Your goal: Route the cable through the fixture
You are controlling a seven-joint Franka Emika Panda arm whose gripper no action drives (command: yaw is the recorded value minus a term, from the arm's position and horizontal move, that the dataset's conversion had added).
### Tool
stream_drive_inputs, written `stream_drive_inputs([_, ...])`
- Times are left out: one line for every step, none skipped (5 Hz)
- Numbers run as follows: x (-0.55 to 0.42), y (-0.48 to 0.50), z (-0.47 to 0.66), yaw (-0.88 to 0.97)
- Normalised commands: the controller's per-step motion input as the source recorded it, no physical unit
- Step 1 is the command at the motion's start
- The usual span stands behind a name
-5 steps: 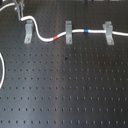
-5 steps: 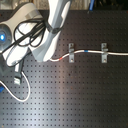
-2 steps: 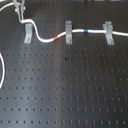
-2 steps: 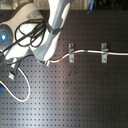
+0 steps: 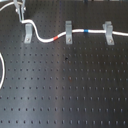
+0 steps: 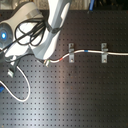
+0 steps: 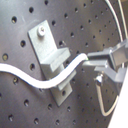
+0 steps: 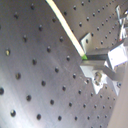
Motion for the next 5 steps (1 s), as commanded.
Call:
stream_drive_inputs([-0.017,-0.035,0.29,0.26])
stream_drive_inputs([0.001,0.016,0.21,0.21])
stream_drive_inputs([-0.028,0.216,0.26,0.23])
stream_drive_inputs([-0.129,0.398,0.24,0.29])
stream_drive_inputs([0.0,0.004,-0.02,0.06])
